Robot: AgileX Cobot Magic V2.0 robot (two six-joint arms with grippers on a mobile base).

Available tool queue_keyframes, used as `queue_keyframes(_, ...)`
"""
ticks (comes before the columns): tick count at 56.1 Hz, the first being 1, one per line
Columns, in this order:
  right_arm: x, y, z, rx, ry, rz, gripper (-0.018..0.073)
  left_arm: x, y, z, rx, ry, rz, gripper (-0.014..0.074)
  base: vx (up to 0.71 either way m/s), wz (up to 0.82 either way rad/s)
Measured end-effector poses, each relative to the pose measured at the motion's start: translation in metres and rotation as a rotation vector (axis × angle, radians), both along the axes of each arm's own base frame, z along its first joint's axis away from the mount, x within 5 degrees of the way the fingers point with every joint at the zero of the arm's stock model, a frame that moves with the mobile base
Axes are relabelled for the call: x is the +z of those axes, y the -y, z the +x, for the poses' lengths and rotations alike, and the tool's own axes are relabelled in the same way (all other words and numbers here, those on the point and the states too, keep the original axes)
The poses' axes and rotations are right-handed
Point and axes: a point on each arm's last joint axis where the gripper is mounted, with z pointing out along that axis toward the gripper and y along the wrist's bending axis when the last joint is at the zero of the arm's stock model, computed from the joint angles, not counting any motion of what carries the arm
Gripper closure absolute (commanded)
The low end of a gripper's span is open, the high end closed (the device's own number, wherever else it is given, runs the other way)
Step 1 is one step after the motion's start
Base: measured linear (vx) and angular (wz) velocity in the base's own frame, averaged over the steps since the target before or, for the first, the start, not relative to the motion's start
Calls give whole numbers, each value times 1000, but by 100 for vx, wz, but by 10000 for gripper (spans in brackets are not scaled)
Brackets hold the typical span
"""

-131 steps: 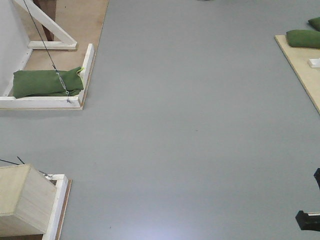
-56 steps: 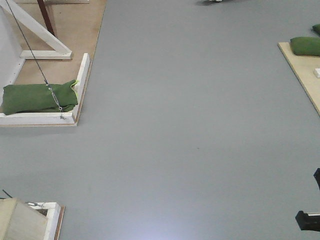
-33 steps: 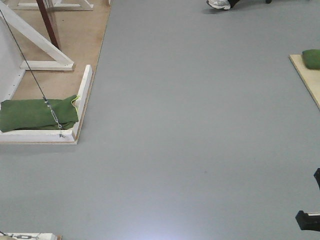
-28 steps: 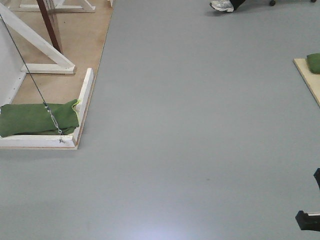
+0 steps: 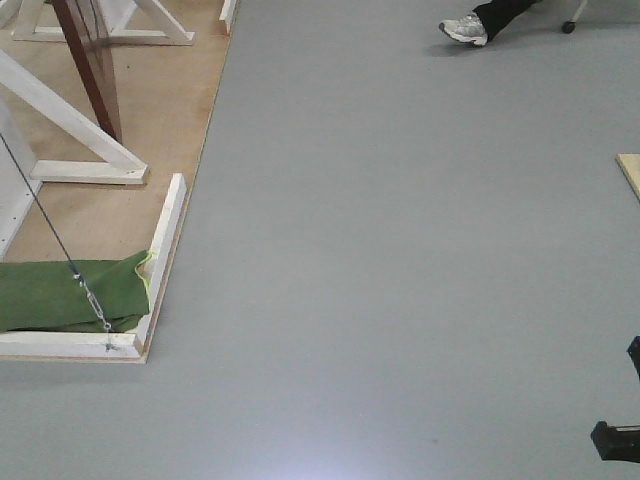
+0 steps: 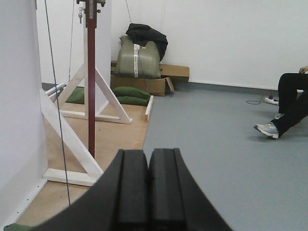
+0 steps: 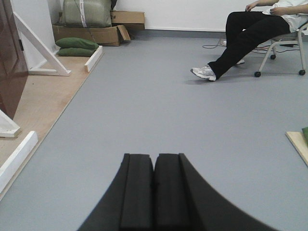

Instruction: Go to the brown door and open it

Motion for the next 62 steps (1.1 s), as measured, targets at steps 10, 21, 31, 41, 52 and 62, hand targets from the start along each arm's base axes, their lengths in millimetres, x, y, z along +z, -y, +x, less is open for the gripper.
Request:
queue_keyframes(10, 0, 0, 0, 0, 0, 0, 559, 0, 0, 0, 0, 0, 0, 600, 42, 1)
queue_keyframes(21, 0, 0, 0, 0, 0, 0, 559, 0, 0, 0, 0, 0, 0, 600, 42, 2)
queue_keyframes(31, 0, 0, 0, 0, 0, 0, 559, 0, 0, 0, 0, 0, 0, 600, 42, 1)
queue_keyframes(41, 0, 0, 0, 0, 0, 0, 559, 0, 0, 0, 0, 0, 0, 600, 40, 0)
queue_keyframes(52, 0, 0, 0, 0, 0, 0, 559, 0, 0, 0, 0, 0, 0, 600, 40, -1)
queue_keyframes(62, 0, 0, 0, 0, 0, 0, 559, 0, 0, 0, 0, 0, 0, 600, 40, -2)
